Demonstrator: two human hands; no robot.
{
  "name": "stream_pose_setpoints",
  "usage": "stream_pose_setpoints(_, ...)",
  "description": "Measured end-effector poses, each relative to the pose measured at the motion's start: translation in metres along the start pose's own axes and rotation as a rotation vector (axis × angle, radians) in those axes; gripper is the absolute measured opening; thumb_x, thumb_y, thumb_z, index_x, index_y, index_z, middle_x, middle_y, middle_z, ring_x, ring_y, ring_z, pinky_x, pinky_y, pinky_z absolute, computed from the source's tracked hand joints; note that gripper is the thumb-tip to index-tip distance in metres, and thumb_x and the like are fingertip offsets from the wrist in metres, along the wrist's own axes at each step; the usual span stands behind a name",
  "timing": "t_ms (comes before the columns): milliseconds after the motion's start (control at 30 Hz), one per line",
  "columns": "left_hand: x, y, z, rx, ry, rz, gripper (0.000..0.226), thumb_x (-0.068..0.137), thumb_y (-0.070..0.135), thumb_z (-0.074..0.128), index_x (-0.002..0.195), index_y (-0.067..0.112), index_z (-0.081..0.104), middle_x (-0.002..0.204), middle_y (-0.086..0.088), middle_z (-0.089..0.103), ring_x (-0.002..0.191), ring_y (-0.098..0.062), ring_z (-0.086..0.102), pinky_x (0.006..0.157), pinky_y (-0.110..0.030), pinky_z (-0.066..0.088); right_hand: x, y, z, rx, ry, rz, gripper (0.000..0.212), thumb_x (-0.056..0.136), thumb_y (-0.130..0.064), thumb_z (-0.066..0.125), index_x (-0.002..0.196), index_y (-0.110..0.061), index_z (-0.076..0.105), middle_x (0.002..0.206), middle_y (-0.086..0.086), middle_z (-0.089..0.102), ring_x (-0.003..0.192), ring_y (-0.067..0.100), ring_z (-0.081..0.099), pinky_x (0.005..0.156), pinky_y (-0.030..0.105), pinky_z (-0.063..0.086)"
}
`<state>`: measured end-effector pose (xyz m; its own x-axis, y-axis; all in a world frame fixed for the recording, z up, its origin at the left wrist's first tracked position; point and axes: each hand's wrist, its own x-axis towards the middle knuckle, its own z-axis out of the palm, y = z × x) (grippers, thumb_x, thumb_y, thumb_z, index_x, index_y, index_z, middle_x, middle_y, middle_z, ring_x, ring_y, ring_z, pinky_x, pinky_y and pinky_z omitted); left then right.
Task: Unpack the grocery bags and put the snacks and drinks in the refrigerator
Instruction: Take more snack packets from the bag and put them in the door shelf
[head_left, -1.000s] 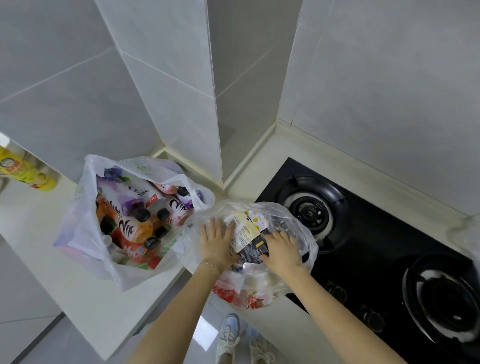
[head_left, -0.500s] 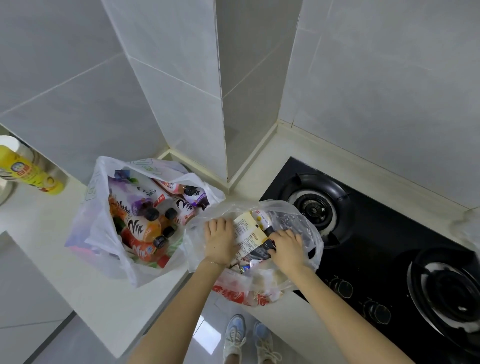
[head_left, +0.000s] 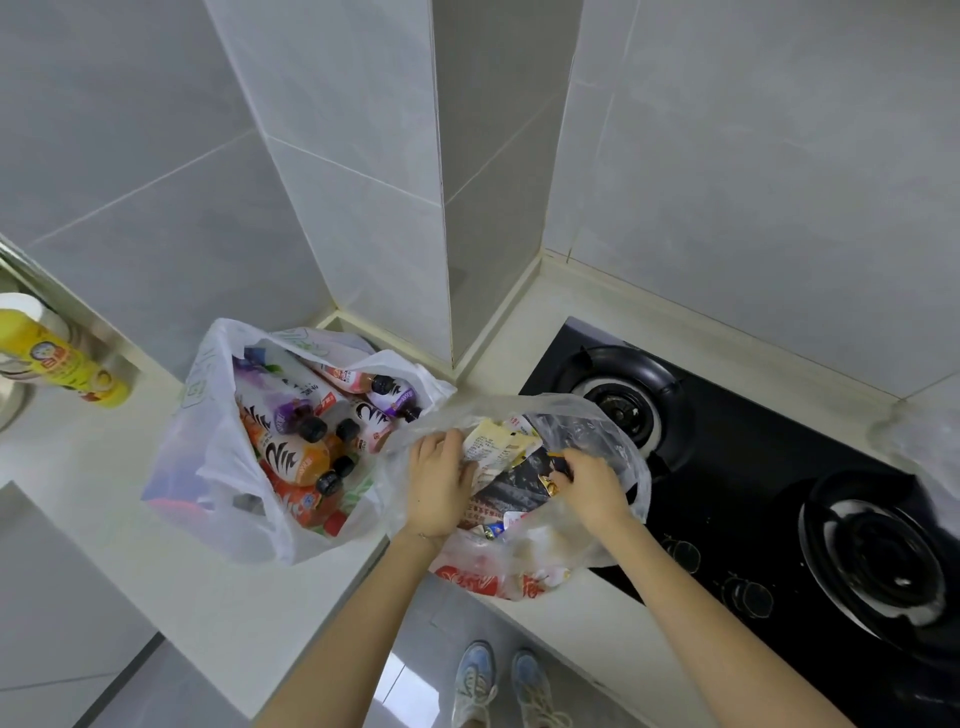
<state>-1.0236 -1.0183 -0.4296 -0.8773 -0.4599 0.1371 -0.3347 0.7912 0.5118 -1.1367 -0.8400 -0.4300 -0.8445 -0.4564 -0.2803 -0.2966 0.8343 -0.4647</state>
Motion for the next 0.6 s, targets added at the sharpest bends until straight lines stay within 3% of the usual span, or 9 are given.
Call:
stream_pose_setpoints(100, -0.001, 0.003, -0.01, -0.048, 0.043, 0.016, 0.02, 0.078, 0.008, 0.073, 0.09, 0.007, 0.058, 0.09, -0.009, 0.064, 0.088, -0.032, 0.056, 0.08, -0.037, 0.037, -0.002, 0.005, 0.004, -0.068, -0.068, 0.012, 0.017, 0.093, -0.024, 0.059, 0.1, -0.009, 0.065, 0.092, 0.008, 0.069, 0.087, 0.027, 0.065, 0.072, 0.037, 0.053)
stream_pose_setpoints(233, -0.004, 0.013, -0.025, -0.167, 0.042, 0.059, 0.014, 0.087, 0.009, 0.067, 0.085, 0.007, 0.054, 0.078, -0.007, 0.062, 0.067, -0.021, 0.053, 0.06, -0.025, 0.032, -0.005, 0.002, 0.007, -0.112, -0.076, 0.012, 0.017, 0.094, -0.025, 0.058, 0.091, -0.009, 0.065, 0.086, 0.009, 0.069, 0.082, 0.028, 0.065, 0.062, 0.03, 0.044)
stream_pose_setpoints(300, -0.005, 0.016, -0.031, -0.252, 0.014, 0.045, 0.011, 0.092, 0.014, 0.062, 0.088, 0.008, 0.055, 0.078, 0.0, 0.06, 0.067, -0.014, 0.05, 0.057, -0.022, 0.03, -0.006, -0.005, 0.005, -0.084, -0.049, 0.014, 0.018, 0.094, -0.026, 0.058, 0.083, -0.012, 0.06, 0.073, 0.005, 0.063, 0.074, 0.026, 0.063, 0.057, 0.031, 0.04)
stream_pose_setpoints(400, -0.005, 0.025, -0.043, -0.378, 0.032, 0.013, 0.007, 0.094, 0.018, 0.06, 0.098, 0.012, 0.06, 0.084, 0.012, 0.058, 0.075, -0.008, 0.055, 0.062, -0.016, 0.039, -0.009, -0.021, -0.004, 0.033, 0.029, 0.001, 0.027, 0.094, -0.028, 0.061, 0.071, -0.023, 0.049, 0.058, -0.007, 0.047, 0.056, 0.015, 0.051, 0.048, 0.027, 0.03)
stream_pose_setpoints(467, -0.006, 0.032, -0.053, -0.442, 0.097, -0.018, 0.015, 0.095, 0.018, 0.059, 0.108, 0.013, 0.061, 0.093, 0.014, 0.061, 0.082, 0.002, 0.056, 0.068, -0.009, 0.042, -0.013, -0.033, -0.014, 0.129, 0.065, -0.045, 0.018, 0.093, -0.026, 0.062, 0.078, -0.022, 0.053, 0.063, -0.005, 0.053, 0.058, 0.015, 0.051, 0.05, 0.027, 0.032)
stream_pose_setpoints(500, -0.007, 0.037, -0.058, -0.457, 0.135, -0.037, 0.015, 0.095, 0.018, 0.059, 0.109, 0.013, 0.06, 0.094, 0.015, 0.06, 0.083, 0.003, 0.055, 0.069, -0.009, 0.043, -0.015, -0.038, -0.018, 0.179, 0.08, -0.074, 0.008, 0.093, -0.025, 0.063, 0.092, -0.018, 0.059, 0.071, -0.001, 0.06, 0.065, 0.018, 0.056, 0.055, 0.029, 0.038)
stream_pose_setpoints(567, -0.014, 0.046, -0.067, -0.411, 0.198, -0.04, 0.012, 0.095, 0.019, 0.058, 0.105, 0.013, 0.058, 0.089, 0.015, 0.058, 0.08, 0.001, 0.054, 0.065, -0.015, 0.045, -0.018, -0.046, -0.026, 0.219, 0.1, -0.116, 0.029, 0.093, -0.027, 0.062, 0.117, -0.012, 0.056, 0.08, 0.0, 0.066, 0.072, 0.017, 0.061, 0.057, 0.027, 0.042)
stream_pose_setpoints(600, -0.018, 0.05, -0.071, -0.366, 0.223, -0.026, 0.009, 0.095, 0.019, 0.058, 0.102, 0.013, 0.057, 0.084, 0.016, 0.056, 0.078, 0.001, 0.053, 0.062, -0.016, 0.043, -0.019, -0.049, -0.028, 0.222, 0.095, -0.14, 0.032, 0.093, -0.029, 0.062, 0.118, -0.01, 0.053, 0.078, -0.003, 0.064, 0.069, 0.014, 0.059, 0.053, 0.024, 0.04)
